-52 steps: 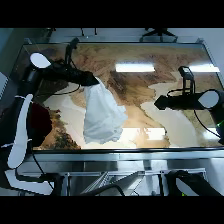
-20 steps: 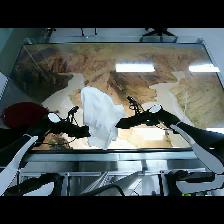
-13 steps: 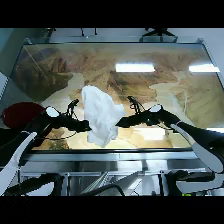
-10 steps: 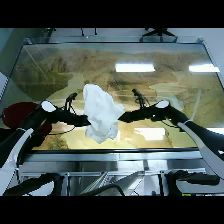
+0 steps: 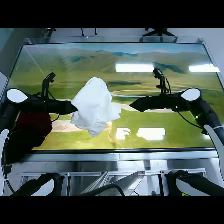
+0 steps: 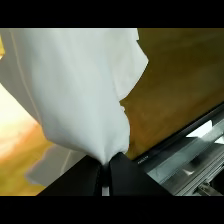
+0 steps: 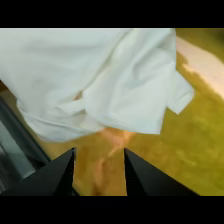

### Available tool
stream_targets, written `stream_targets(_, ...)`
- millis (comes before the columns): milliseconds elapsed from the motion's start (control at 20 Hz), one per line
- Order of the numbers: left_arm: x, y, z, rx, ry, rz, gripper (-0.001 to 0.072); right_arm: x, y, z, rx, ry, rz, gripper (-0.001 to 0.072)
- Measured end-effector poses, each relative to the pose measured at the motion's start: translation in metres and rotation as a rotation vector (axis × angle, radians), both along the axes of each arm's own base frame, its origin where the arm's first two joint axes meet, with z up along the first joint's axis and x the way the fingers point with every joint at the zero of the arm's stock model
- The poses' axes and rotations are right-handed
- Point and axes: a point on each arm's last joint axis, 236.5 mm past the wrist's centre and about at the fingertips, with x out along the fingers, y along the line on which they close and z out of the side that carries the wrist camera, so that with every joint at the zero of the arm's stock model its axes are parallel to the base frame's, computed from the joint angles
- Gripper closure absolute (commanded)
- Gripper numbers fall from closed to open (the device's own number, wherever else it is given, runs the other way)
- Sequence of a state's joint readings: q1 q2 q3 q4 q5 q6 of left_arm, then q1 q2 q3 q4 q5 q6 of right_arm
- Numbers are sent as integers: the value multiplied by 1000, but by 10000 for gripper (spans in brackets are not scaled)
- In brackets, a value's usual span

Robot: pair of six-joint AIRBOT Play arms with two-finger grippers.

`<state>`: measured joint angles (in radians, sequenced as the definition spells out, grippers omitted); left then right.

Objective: Fold the shirts.

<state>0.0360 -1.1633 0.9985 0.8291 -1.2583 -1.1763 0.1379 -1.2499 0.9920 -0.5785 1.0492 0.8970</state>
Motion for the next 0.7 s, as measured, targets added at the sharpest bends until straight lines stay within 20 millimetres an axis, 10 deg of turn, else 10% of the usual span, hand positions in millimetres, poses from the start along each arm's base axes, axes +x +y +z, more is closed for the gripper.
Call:
stream_targets(150, -11, 17, -26, 11, 54, 37, 687, -3, 7, -55, -33, 164, 0, 205)
stream_targets(250, -12, 31, -40, 14, 84, 74, 7, -7, 17, -88, -23, 264, 4, 205)
stream_targets(500, -11, 61, -61, -11, 185, 138, 14, -9, 49, -134, 47, 390, -11, 205)
stream_targets(700, -47, 45, -90, -58, 359, 110, 14, 1, 62, -148, 52, 389, -30, 205)
